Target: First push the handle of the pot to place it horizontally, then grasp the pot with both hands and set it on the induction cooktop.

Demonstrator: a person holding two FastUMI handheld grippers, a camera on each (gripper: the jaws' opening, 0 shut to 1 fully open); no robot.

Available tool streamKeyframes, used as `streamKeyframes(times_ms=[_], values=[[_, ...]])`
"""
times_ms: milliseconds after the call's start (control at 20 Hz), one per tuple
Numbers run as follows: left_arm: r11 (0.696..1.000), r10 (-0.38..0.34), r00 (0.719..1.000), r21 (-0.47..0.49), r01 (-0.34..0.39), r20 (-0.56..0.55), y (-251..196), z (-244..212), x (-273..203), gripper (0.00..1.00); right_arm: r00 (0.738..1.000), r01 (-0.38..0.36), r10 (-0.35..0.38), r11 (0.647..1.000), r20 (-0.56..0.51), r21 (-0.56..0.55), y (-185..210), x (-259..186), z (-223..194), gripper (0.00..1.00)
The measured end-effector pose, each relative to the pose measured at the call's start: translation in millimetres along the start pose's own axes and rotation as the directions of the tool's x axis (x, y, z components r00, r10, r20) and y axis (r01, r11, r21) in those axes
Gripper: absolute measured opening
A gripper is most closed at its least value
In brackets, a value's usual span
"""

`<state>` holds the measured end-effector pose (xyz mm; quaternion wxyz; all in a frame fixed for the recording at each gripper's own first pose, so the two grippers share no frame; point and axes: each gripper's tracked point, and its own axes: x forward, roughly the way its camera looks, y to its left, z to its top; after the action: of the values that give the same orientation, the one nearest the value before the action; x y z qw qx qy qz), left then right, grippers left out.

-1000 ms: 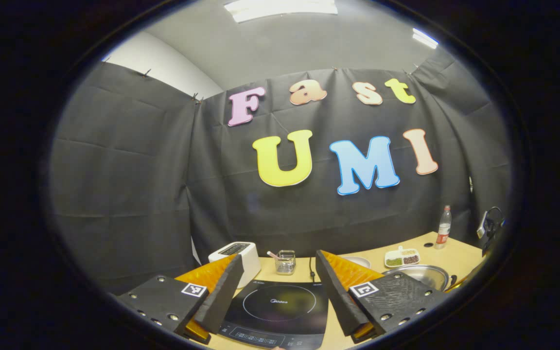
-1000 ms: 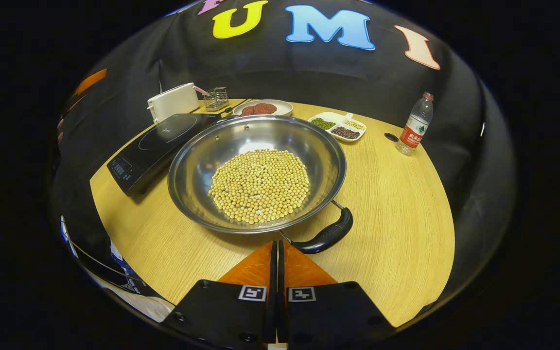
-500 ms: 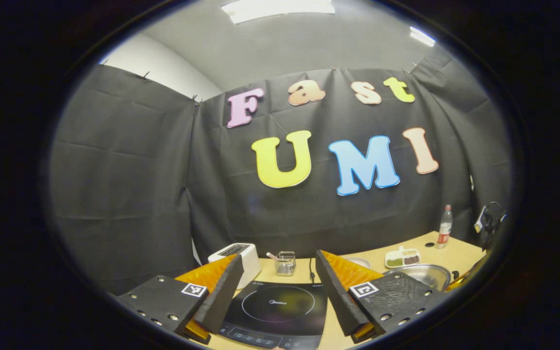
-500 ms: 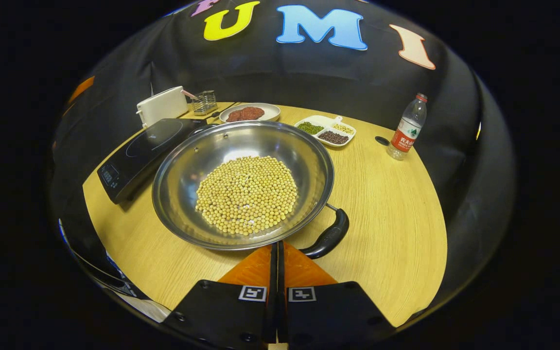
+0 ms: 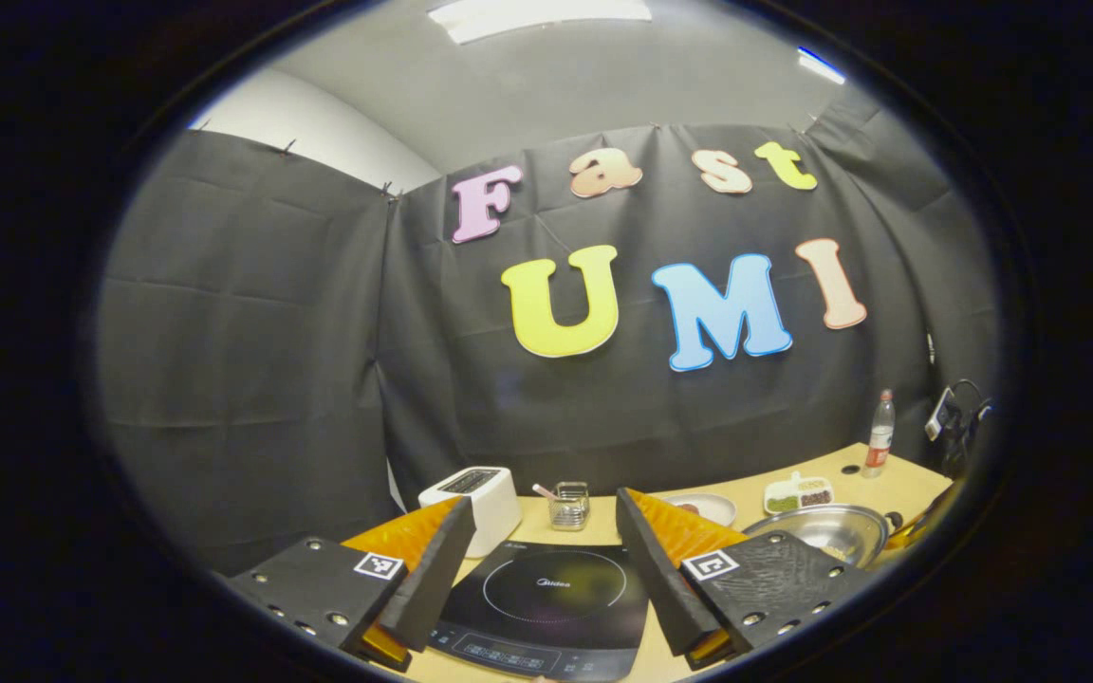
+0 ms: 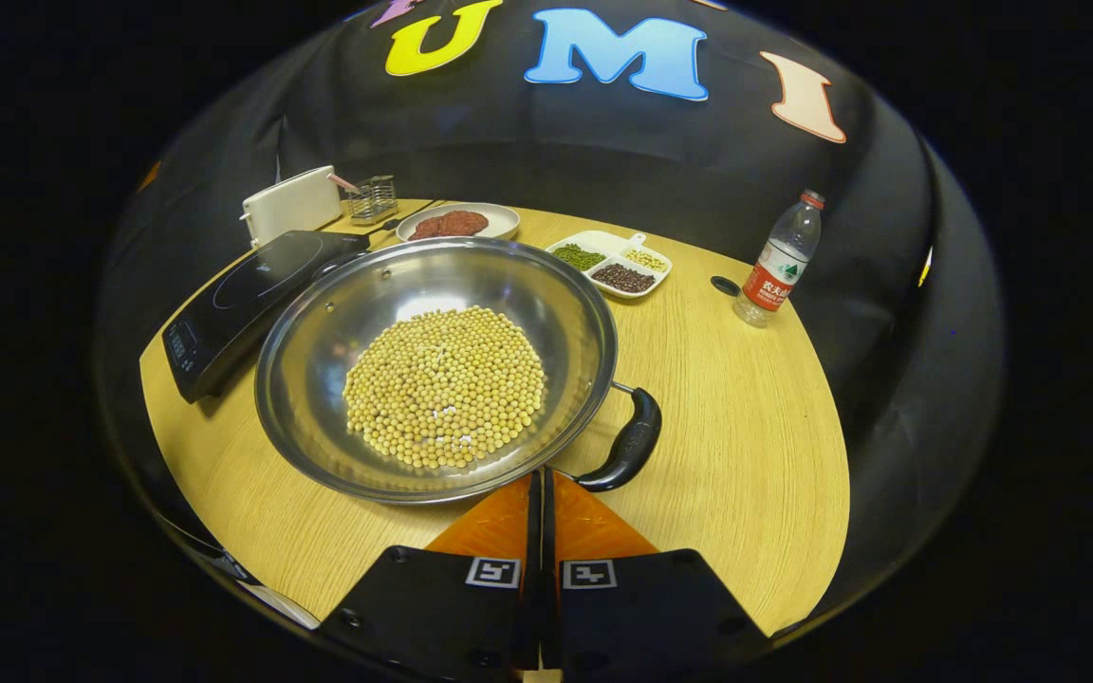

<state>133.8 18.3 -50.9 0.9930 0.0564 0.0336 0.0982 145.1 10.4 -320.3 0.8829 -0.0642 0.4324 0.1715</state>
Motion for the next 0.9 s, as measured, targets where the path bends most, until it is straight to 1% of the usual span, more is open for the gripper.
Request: streamKeyframes(times_ms=[350,500,650,750,850,900], values=[[1.0,-0.003,0.999,-0.001,0.003,-0.032,-9.3,-14.8,4.3,0.9,0.999,0.04,-0.04,0.999,0.0,0.012,-12.6,19.5,5.9,0.02],[1.0,-0.016,0.999,-0.007,0.015,-0.048,-20.0,-24.4,9.7,0.91,0.997,0.078,-0.078,0.997,0.014,-0.007,-21.5,27.4,10.4,0.02],[0.999,-0.034,0.998,0.003,0.035,-0.052,-30.8,-27.5,15.0,0.89,0.996,0.091,-0.091,0.995,0.007,0.031,-29.0,29.2,10.3,0.02],[0.999,-0.046,0.998,0.014,0.047,-0.046,-37.6,-27.8,23.1,0.89,0.995,0.094,-0.095,0.994,0.026,0.049,-32.3,24.0,12.7,0.02],[0.998,-0.061,0.997,0.019,0.062,-0.043,-44.2,-30.7,32.3,0.89,0.988,0.129,-0.132,0.991,0.074,0.047,-40.0,9.9,18.0,0.02],[0.997,-0.07,0.997,0.02,0.07,-0.042,-48.0,-31.2,37.3,0.9,0.983,0.142,-0.148,0.988,0.11,0.058,-43.0,2.2,24.4,0.02]])
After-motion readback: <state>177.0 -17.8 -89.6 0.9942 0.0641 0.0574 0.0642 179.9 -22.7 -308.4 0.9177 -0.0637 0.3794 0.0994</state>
